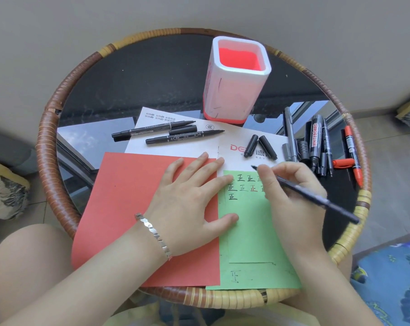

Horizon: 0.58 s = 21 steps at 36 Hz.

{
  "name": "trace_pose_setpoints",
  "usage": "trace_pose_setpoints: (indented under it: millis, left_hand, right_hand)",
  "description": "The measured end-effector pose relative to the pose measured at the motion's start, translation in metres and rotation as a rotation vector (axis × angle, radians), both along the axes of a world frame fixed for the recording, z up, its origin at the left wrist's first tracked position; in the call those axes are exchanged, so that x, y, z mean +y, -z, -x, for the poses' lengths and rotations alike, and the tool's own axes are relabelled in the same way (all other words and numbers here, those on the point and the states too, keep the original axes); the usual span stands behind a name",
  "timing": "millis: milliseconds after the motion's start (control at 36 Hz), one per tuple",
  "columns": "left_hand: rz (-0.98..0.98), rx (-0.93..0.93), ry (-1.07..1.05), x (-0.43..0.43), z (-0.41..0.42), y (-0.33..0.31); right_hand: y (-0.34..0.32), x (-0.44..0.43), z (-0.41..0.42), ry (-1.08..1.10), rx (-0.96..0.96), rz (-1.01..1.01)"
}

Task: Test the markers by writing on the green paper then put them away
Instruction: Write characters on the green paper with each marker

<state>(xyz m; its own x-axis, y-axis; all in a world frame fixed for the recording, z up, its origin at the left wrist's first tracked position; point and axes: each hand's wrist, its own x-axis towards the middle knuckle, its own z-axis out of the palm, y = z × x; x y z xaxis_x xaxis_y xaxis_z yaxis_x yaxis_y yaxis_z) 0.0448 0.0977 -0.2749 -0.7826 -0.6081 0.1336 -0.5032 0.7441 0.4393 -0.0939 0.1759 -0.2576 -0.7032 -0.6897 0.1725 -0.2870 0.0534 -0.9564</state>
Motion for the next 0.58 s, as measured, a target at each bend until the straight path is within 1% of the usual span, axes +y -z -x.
trace_pose_setpoints:
  millis: [56,139,306,389,472,583]
  left_hand:
    - [0.001,0.004,-0.004,0.000,0.001,0.001]
    - [0.012,0.007,-0.019,-0.001,0.003,0.002]
    - [0.031,0.008,-0.034,0.000,0.005,0.004]
    - [0.044,0.000,-0.032,0.000,0.004,0.005]
    - [0.060,-0.008,-0.030,0.000,0.004,0.006]
    - [0.061,-0.014,-0.028,0.000,0.003,0.006]
  right_hand:
    - [-0.003,0.005,0.009,-0.085,0.094,-0.084]
    - [-0.008,0.008,0.026,-0.196,0.299,-0.188]
    - [-0.025,-0.009,0.075,-0.194,0.822,-0.284]
    - [-0.025,-0.024,0.095,-0.221,1.059,-0.384]
    - [-0.020,-0.038,0.101,-0.268,1.137,-0.474]
    - [-0.011,-0.049,0.099,-0.291,1.197,-0.504]
